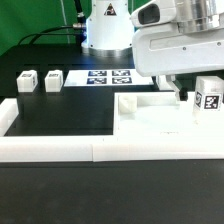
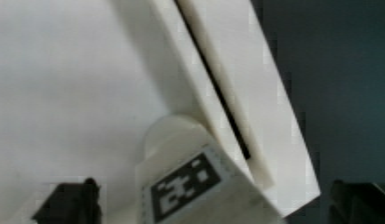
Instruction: Assemble square table
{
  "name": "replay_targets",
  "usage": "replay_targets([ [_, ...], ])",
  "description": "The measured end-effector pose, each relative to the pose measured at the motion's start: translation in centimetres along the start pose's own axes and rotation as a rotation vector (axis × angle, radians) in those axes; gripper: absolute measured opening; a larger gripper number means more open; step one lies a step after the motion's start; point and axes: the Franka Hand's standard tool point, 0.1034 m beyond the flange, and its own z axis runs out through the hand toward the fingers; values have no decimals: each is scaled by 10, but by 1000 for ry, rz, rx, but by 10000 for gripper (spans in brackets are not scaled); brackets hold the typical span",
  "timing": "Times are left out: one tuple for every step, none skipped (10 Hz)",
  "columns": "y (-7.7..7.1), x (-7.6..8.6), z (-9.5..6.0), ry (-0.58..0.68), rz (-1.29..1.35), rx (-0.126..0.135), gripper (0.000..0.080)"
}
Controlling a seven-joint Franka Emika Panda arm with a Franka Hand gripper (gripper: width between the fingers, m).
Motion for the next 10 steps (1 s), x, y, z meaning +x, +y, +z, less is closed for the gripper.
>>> replay_targets([
  [-2,4,-2,10,-56,-11,649],
  [-1,3,-1,8,-47,-10,637],
  [-1,3,-1,8,-47,-11,637],
  [-1,3,-1,8,-2,-8,452],
  [-2,2,-1,7,99,-5,289],
  [-3,2,0,6,154,-1,289],
  [-4,2,0,5,232,0,290],
  [-4,1,0,5,301,1,290],
  [-5,1,0,2,428,1,290],
  [-6,1,1,-1,576,-5,290],
])
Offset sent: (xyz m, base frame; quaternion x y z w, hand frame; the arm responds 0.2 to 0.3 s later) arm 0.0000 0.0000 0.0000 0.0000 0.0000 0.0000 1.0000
